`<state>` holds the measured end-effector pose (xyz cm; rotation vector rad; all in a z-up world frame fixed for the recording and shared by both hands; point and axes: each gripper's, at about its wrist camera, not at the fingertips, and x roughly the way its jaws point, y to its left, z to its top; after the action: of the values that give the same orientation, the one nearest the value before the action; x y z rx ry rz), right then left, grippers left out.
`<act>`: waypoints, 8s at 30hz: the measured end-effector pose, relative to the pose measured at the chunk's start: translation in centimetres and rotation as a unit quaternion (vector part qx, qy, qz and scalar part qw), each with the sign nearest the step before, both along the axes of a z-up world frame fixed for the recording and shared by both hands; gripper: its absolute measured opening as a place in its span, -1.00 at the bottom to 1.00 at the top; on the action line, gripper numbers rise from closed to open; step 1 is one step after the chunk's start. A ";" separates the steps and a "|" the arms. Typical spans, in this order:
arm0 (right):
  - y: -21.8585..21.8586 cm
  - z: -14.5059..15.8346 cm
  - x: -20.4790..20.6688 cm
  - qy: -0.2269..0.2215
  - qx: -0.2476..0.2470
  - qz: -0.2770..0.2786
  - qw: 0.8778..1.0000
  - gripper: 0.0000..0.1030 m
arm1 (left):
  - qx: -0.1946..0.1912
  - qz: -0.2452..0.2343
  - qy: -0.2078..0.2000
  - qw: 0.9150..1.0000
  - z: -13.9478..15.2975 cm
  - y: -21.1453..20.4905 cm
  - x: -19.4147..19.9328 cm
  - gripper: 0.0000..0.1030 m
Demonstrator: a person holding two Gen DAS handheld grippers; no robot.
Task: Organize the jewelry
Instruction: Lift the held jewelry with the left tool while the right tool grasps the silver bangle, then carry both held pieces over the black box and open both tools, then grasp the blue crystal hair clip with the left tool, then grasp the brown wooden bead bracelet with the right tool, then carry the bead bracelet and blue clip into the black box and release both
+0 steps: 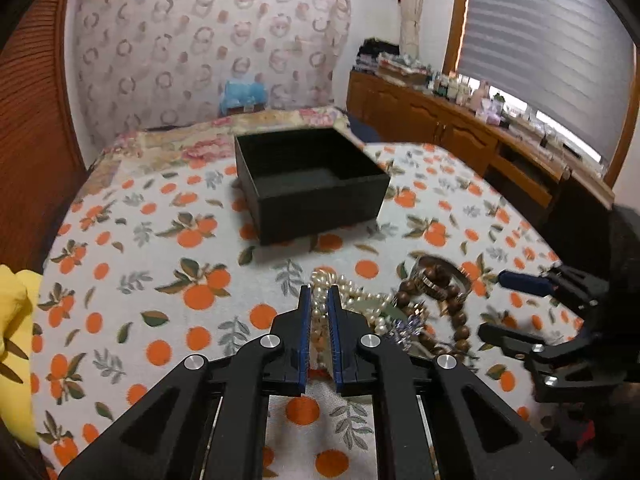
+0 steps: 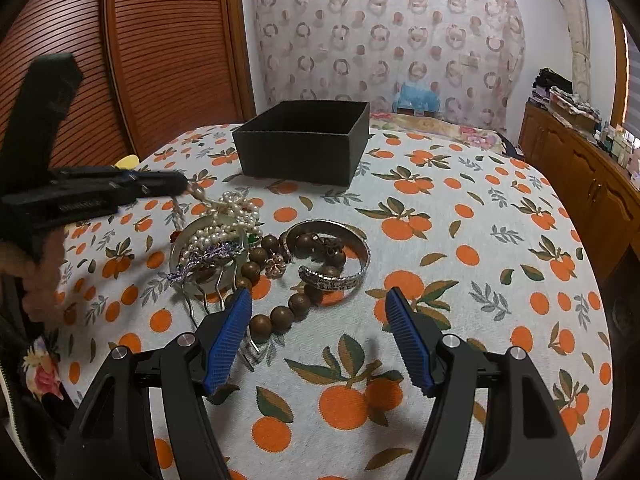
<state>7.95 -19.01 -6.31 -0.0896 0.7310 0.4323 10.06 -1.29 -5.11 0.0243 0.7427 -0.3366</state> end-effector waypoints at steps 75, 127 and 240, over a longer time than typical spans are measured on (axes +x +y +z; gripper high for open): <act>3.1 4.4 18.5 0.028 0.047 0.034 0.998 -0.73 | 0.038 0.031 -0.120 0.992 13.5 -2.1 9.4 -0.86; -1.3 -1.1 -1.2 0.018 0.007 0.037 0.999 -0.36 | 0.003 -0.057 0.050 0.997 -3.0 -3.9 -2.2 -0.64; 6.6 10.9 19.2 -0.117 -0.045 0.093 0.988 -0.67 | 0.019 0.053 -0.067 0.996 3.9 3.0 7.6 -0.62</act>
<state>27.11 -12.39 4.57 -0.2906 0.5118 0.5566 17.69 1.73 -1.22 0.0438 0.6155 -0.2179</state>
